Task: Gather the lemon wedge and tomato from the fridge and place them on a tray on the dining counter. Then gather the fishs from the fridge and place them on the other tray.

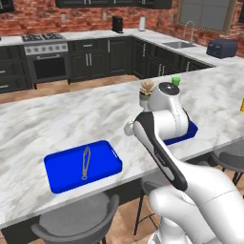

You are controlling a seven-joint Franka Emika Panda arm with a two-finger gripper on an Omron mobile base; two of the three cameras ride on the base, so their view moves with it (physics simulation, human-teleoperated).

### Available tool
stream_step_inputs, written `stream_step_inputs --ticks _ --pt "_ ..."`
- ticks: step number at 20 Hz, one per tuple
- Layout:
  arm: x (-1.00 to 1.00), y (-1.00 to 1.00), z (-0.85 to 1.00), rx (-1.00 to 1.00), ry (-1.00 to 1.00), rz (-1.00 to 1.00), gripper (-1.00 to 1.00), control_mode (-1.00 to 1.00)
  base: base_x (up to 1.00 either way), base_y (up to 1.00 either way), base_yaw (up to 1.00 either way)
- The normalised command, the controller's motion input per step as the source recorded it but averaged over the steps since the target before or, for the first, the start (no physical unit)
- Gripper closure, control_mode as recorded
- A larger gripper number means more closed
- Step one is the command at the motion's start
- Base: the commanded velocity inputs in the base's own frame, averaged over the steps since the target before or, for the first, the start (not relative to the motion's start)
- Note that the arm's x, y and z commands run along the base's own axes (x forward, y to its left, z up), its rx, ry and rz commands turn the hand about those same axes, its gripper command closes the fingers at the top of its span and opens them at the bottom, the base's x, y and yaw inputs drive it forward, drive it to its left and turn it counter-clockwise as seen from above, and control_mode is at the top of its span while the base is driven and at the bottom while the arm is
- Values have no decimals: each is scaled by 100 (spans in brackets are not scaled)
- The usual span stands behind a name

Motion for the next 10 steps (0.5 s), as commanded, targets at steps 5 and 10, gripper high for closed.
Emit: stream_step_inputs --ticks 5,10 --pt "0 0 0 0 0 0 100 100 5 0 7" --pt "0 0 0 0 0 0 100 100 0 0 0"
